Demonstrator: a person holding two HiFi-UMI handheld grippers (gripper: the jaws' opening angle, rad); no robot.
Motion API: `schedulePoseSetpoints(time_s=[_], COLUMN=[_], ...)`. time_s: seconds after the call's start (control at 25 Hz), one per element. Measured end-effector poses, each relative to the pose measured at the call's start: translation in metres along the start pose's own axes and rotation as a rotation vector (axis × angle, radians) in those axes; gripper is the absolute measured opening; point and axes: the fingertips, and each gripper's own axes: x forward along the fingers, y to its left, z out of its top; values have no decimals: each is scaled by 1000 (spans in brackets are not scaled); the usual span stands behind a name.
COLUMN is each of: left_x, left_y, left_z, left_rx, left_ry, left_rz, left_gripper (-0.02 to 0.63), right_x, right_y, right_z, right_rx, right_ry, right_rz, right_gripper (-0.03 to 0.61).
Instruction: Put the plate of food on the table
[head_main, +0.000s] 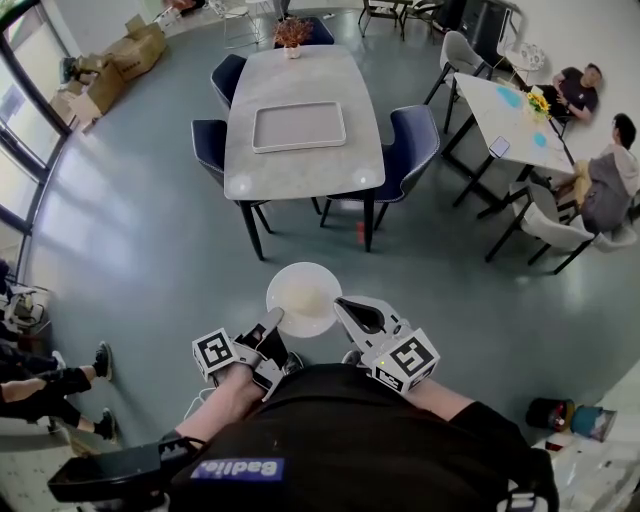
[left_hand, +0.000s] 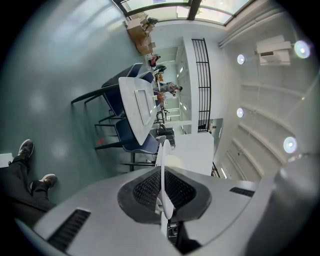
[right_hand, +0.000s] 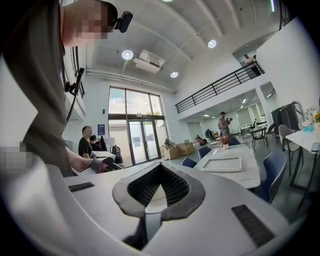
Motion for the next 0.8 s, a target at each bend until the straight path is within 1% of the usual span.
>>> schedulePoseSetpoints(time_s=[0.32,0.68,0.8], left_x=[2,11,20], left_y=[-2,-1,-2], left_z=[0,-9,-13], left_rx=[-2,-11,-8], left_ry=[-24,-60,-78], left_rz=[-2,8,10], left_gripper=[15,15,15], right_x=[-4,-17,-24], right_y=[-6,-23,-35], right_z=[2,-3,-3], right_rx=[13,25,27], right_ry=[-5,-9,-10], right_rz=[0,14,18], right_gripper=[11,11,11])
